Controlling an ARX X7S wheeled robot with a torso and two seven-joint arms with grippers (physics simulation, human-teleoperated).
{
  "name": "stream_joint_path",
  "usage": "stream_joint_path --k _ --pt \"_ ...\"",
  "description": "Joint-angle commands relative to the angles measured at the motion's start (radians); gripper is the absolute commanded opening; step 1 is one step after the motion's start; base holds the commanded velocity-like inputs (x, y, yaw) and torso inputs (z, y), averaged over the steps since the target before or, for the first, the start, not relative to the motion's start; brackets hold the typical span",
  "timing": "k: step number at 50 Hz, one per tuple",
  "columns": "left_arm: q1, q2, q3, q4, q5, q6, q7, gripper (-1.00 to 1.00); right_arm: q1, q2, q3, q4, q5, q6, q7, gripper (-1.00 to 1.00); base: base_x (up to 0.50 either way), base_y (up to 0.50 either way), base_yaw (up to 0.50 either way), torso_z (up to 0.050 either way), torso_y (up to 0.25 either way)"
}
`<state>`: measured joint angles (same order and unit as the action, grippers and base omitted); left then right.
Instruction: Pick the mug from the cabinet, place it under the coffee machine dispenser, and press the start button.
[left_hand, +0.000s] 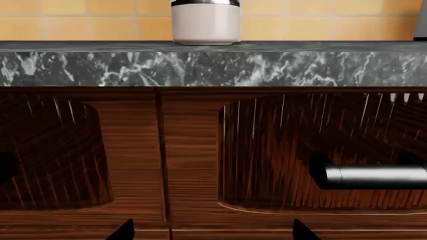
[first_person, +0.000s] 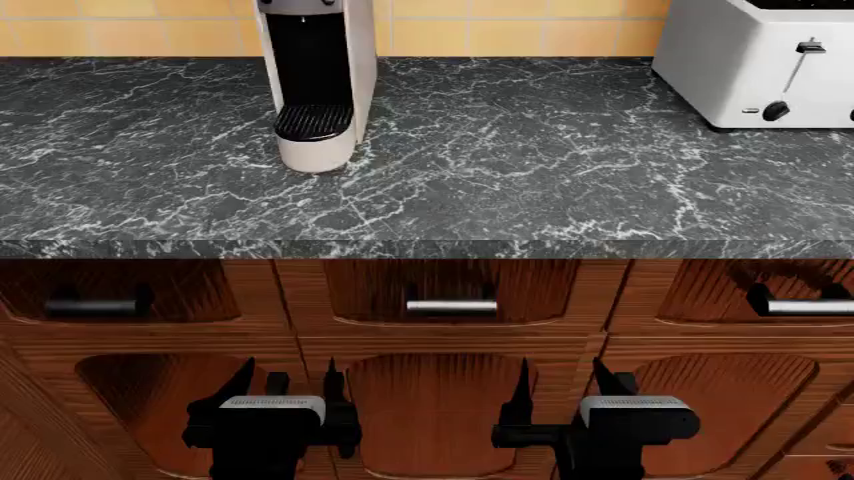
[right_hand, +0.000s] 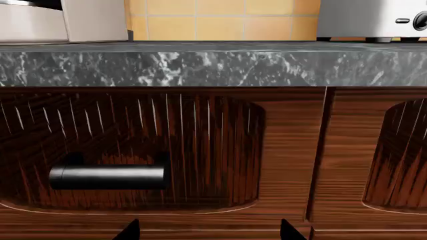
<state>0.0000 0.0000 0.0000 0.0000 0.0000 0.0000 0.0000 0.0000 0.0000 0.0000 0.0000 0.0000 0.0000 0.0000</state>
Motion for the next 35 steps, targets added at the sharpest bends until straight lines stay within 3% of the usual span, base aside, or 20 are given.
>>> stream_joint_path --k 1,29,35 --pt "0.006 -0.018 0.015 0.012 -0.039 0.007 0.003 1.0 0.002 0.015 -0.019 0.005 0.016 -0.006 0.022 1.0 0.0 0.0 0.0 0.027 0.0" --pt "0.029 -0.076 0.088 0.037 -0.106 0.051 -0.028 1.0 -0.003 0.07 -0.072 0.034 0.143 -0.043 0.052 1.0 0.0 0.0 0.0 0.05 0.0" --pt "0.023 -0.078 0.093 0.029 -0.109 0.026 -0.051 1.0 0.001 0.088 -0.111 0.027 0.056 -0.021 0.102 1.0 0.0 0.42 0.0 0.0 0.0"
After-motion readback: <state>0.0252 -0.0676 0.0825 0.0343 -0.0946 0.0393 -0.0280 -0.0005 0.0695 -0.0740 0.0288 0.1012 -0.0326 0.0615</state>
